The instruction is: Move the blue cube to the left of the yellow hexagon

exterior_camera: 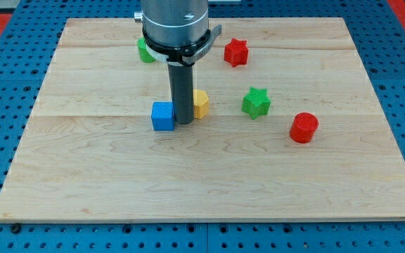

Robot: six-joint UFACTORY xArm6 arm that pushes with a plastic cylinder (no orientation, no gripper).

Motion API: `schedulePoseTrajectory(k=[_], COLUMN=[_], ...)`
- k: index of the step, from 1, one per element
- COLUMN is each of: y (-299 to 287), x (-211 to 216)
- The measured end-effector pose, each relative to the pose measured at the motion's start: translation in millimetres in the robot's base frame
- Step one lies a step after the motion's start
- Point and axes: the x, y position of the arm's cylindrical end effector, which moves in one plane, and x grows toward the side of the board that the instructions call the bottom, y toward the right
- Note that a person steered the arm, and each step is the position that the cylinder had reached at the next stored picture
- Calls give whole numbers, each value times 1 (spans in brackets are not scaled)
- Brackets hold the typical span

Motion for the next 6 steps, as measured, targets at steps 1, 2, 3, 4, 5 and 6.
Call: schedulePoseTrajectory(k=[1, 2, 3, 4, 5, 6], y=[0, -5, -54, -72, -59, -44], x=[16, 89, 80, 64, 13, -7])
